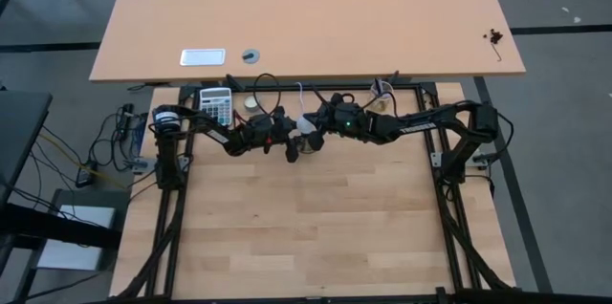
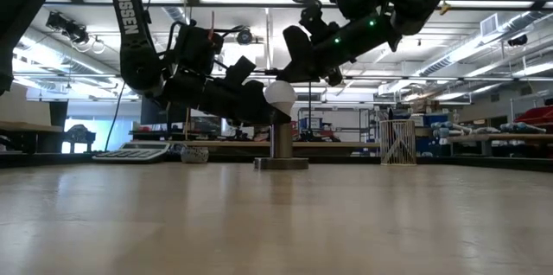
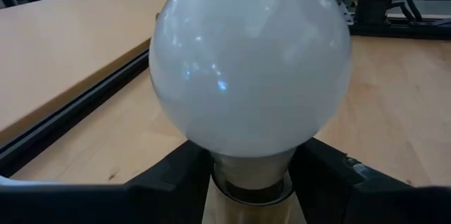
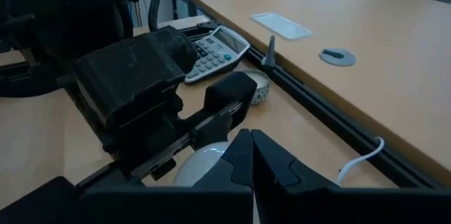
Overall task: Screw lightbulb
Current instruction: Insert the lightbulb into the lamp
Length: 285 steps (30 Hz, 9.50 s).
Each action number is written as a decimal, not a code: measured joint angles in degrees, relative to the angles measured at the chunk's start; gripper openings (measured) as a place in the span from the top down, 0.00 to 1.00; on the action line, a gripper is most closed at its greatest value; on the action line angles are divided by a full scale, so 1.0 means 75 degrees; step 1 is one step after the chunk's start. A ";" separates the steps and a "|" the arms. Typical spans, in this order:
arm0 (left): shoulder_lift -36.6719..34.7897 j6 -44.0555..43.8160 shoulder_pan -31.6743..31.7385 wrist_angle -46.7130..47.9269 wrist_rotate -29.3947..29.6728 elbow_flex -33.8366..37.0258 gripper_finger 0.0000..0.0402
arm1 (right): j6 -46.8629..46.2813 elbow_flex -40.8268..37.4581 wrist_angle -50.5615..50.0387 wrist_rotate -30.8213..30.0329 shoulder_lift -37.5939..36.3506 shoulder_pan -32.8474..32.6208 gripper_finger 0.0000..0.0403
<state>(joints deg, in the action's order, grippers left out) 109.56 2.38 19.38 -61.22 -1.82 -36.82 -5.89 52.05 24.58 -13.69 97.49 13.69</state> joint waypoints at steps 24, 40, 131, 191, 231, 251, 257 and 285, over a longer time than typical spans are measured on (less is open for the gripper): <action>-0.0015 -0.0773 0.0035 -0.0019 -0.0869 0.0003 0.42 | 0.0084 -0.0029 -0.0023 -0.0044 0.0023 -0.0023 0.99; -0.0157 -0.0472 0.0000 0.0118 -0.0837 0.0006 0.29 | 0.0215 -0.0044 -0.0340 0.0005 -0.0265 -0.0026 0.99; -0.0761 0.0051 0.0093 0.3322 -0.0378 -0.0006 0.99 | 0.0416 -0.0076 -0.0988 0.0423 -0.0227 0.0228 0.98; -0.0085 0.0011 -0.0114 0.2502 -0.0601 -0.0006 0.99 | 0.0527 0.1469 -0.2711 0.1791 -0.0805 0.0106 0.98; -0.0082 0.0051 -0.0117 0.2464 -0.0595 -0.0006 0.99 | 0.0874 0.3454 -0.6620 0.0924 0.0382 0.0010 0.98; -0.0085 0.0050 -0.0134 0.2465 -0.0572 -0.0003 0.99 | 0.0759 0.3417 -0.7099 0.0643 0.0224 -0.0116 0.98; -0.0085 0.0051 -0.0134 0.2459 -0.0575 -0.0003 0.99 | 0.0776 0.3410 -0.7049 0.0764 0.0230 -0.0113 0.98; -0.0082 0.0051 -0.0134 0.2453 -0.0589 -0.0003 0.99 | 0.0813 0.3317 -0.6891 0.0853 0.0177 -0.0096 0.94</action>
<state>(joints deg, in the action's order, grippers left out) 108.95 2.76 18.37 -42.83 -6.24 -36.84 0.21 76.93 -27.11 -7.29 98.82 12.97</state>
